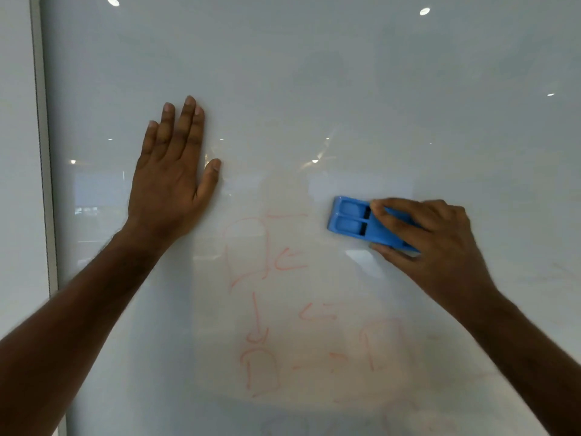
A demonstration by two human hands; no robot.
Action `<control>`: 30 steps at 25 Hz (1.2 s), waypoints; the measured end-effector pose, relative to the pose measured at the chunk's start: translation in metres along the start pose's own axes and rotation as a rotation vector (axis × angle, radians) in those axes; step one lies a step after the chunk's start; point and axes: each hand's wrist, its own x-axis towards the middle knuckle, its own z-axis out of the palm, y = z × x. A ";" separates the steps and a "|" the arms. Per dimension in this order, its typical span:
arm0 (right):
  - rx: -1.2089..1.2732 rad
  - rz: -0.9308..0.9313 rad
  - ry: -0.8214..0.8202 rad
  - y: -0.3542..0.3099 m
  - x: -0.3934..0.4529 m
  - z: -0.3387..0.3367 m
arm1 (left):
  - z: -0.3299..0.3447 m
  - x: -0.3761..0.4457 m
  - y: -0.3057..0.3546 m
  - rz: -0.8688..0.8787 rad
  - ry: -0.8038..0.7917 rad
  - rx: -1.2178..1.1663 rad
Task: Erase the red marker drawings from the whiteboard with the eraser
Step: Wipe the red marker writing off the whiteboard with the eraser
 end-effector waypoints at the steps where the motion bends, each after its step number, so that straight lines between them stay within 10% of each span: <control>1: 0.017 0.028 0.016 -0.011 0.010 0.005 | 0.000 0.000 0.000 0.002 -0.004 -0.003; 10: 0.012 -0.251 -0.113 -0.063 -0.048 0.011 | -0.002 -0.004 0.002 -0.010 0.003 -0.002; 19: 0.064 0.035 0.027 -0.068 0.044 0.024 | -0.002 -0.007 0.004 -0.025 0.012 0.000; 30: -0.015 -0.165 -0.058 -0.080 -0.004 0.016 | -0.004 -0.027 0.001 -0.034 -0.019 -0.004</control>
